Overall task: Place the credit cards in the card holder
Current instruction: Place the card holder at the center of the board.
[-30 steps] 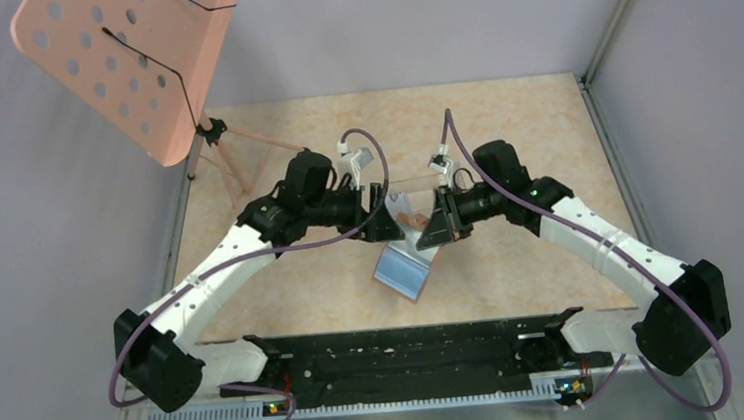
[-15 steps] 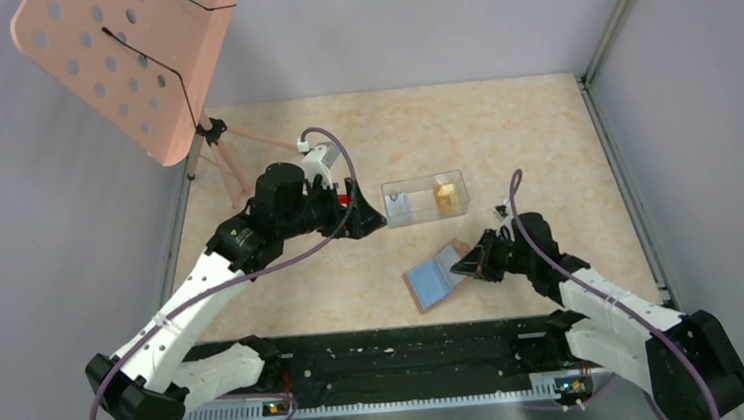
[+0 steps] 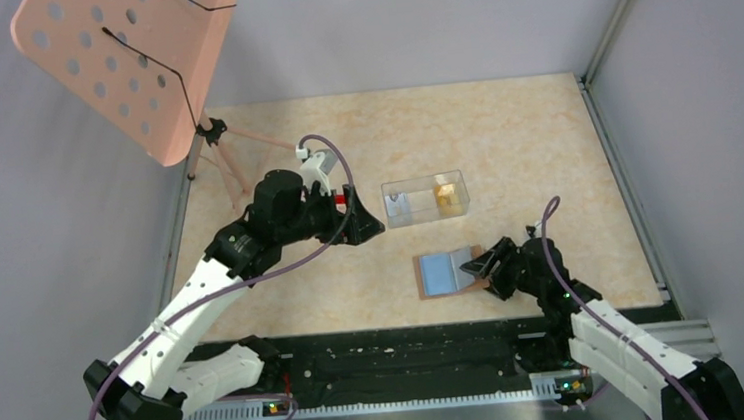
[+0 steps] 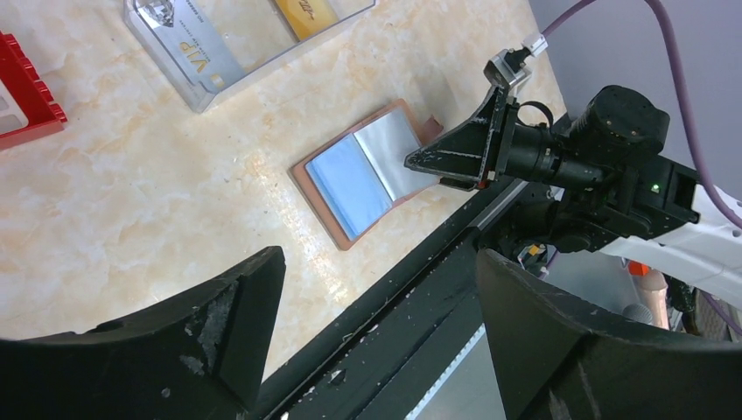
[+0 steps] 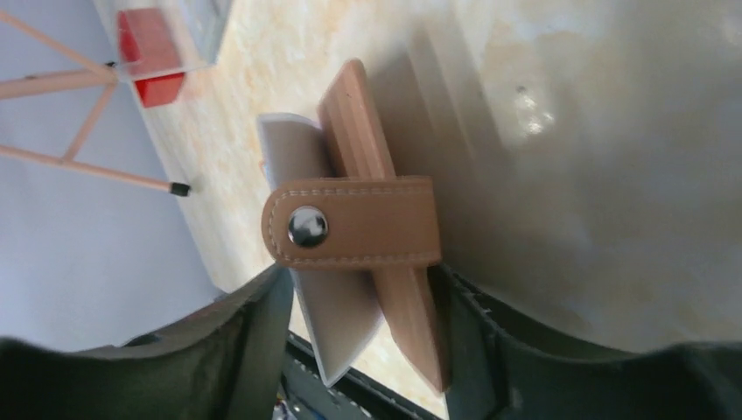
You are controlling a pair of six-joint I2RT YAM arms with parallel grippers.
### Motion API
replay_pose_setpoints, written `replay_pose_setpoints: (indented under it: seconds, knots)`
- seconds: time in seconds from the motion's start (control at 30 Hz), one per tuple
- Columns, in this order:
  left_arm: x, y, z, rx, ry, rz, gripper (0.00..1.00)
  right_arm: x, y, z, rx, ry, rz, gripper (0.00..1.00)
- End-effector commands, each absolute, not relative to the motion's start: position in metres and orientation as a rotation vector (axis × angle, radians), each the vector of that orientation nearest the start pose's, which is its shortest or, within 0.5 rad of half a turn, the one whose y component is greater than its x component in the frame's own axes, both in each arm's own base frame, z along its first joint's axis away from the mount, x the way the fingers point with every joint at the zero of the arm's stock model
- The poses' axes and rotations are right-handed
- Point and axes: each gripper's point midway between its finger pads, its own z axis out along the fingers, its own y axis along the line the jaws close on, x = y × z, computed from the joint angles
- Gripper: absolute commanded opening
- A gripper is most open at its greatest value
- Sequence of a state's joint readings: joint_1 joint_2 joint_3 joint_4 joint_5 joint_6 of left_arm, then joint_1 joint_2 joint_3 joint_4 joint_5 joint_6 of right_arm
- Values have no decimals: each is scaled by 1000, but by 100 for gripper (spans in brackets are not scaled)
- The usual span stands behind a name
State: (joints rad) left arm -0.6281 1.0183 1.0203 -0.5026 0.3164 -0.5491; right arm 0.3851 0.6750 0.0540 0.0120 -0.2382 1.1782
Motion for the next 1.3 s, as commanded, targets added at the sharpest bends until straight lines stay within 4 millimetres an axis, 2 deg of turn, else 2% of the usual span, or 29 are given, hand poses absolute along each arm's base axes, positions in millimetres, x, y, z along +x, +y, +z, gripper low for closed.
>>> replay_pose_setpoints:
  seconds: [0.0,0.1,0.13,0.37,0.53,0.67,0.77,0.87,1.0,1.07,1.1,1.17,1.27]
  knots:
    - [210,-244,259,324,2170,-1009,86,179,147,38,864,2324,964,64]
    - [212,-243,255,329,2180,-992,87,173,136,40,885,2348,875,97]
    - [212,-242,254,331,2185,-988,88,170,131,40,886,2364,833,99]
    - [214,-239,244,355,2243,-957,89,174,112,63,756,2437,611,99]
    - [216,-240,233,348,2293,-957,89,193,105,94,557,2469,473,98]
    - [222,-244,219,311,2345,-972,88,213,113,122,403,2466,461,97]
    - [232,-249,215,274,2359,-987,88,227,123,135,331,2480,482,96]
    - [246,-254,210,243,2389,-985,87,245,132,142,281,2487,489,96]
    - [259,-268,207,264,2420,-1023,87,278,140,148,234,2495,513,96]
    - [267,-275,207,255,2433,-1038,86,299,138,150,250,2491,558,95]
    - [272,-279,207,238,2443,-1046,85,314,130,153,278,2477,580,93]
    - [280,-287,209,206,2462,-1068,84,338,126,149,288,2493,639,87]
    - [293,-300,216,147,2476,-1111,82,371,126,145,209,2520,649,83]
